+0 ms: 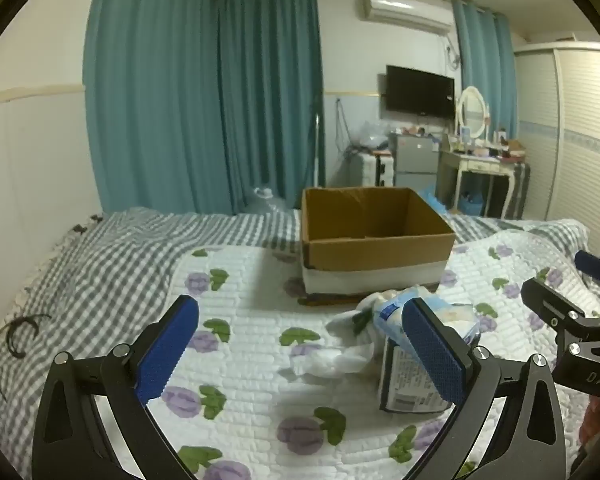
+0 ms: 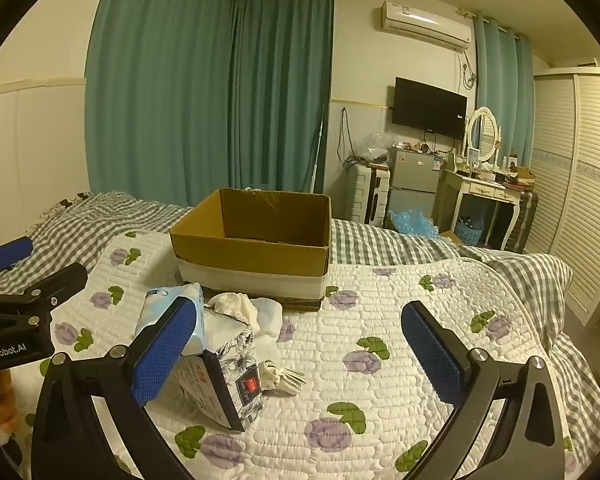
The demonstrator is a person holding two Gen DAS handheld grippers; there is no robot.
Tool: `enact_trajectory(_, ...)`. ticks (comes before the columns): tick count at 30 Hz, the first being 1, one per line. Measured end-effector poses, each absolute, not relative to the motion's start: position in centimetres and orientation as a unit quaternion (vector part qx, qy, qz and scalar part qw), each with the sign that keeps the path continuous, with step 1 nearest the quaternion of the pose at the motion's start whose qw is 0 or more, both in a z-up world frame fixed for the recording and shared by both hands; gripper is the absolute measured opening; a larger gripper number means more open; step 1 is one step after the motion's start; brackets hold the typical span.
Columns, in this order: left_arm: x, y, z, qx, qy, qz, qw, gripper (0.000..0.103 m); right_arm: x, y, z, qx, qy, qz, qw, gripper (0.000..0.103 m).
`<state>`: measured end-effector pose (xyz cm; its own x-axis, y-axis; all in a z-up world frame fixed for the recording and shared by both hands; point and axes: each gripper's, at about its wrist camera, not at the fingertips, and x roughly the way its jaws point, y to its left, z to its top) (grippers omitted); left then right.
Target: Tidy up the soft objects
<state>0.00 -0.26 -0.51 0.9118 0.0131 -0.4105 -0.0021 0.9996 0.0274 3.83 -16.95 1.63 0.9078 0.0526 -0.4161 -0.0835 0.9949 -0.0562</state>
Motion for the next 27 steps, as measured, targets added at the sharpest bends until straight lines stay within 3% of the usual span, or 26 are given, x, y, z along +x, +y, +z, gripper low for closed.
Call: enact_trajectory(27,0.1,0.07,-0.5,0.013,0.212,0.004,0.977,0.103,3.94,-16.73,1.4,-0.037,0.215,0.038,0.975,0.103)
